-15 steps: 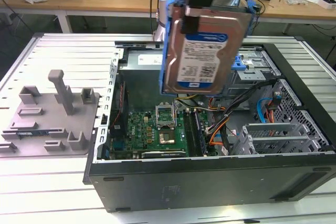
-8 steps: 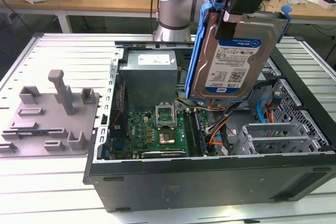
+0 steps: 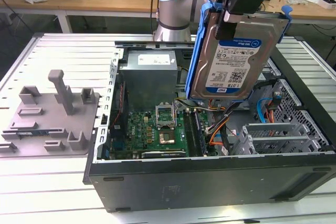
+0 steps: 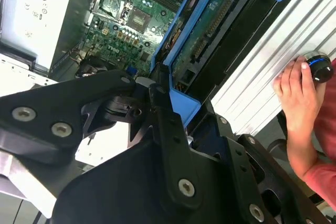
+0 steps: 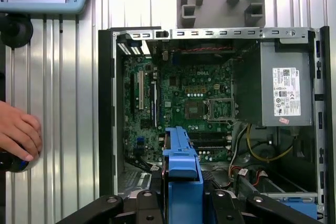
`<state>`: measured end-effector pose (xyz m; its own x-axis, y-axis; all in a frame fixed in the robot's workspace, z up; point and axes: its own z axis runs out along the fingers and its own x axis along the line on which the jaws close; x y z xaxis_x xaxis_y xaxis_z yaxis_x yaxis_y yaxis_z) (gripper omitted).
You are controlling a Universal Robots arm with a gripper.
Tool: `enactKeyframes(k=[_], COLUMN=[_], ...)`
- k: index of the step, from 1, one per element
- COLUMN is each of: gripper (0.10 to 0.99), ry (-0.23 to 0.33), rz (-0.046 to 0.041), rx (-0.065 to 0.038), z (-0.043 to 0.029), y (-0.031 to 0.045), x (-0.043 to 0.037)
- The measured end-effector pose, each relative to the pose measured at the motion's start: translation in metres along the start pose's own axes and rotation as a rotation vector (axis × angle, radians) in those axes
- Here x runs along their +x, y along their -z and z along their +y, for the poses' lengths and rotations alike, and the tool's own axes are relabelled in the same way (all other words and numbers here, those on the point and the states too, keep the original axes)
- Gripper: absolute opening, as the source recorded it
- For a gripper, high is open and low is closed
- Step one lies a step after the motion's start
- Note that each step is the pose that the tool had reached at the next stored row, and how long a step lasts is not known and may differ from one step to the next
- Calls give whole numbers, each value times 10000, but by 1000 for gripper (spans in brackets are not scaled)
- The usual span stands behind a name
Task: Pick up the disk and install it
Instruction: 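Insert the disk into the insertion slot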
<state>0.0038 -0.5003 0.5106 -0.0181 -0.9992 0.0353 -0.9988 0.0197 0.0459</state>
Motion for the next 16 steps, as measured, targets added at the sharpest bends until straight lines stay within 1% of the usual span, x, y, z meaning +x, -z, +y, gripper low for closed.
enactKeyframes(k=[11,12,13,14,15,16], gripper=[365,365,365,365,365,365], ry=[0,-3,-5,-2,0,7], rz=[0,-2,-49,-122,-249,-361], rx=[0,20,141,203,259,276], z=[2,3,9,11,15,15], y=[0,-1,-2,-1,-2,-4], x=[0,0,0,3,10,27])
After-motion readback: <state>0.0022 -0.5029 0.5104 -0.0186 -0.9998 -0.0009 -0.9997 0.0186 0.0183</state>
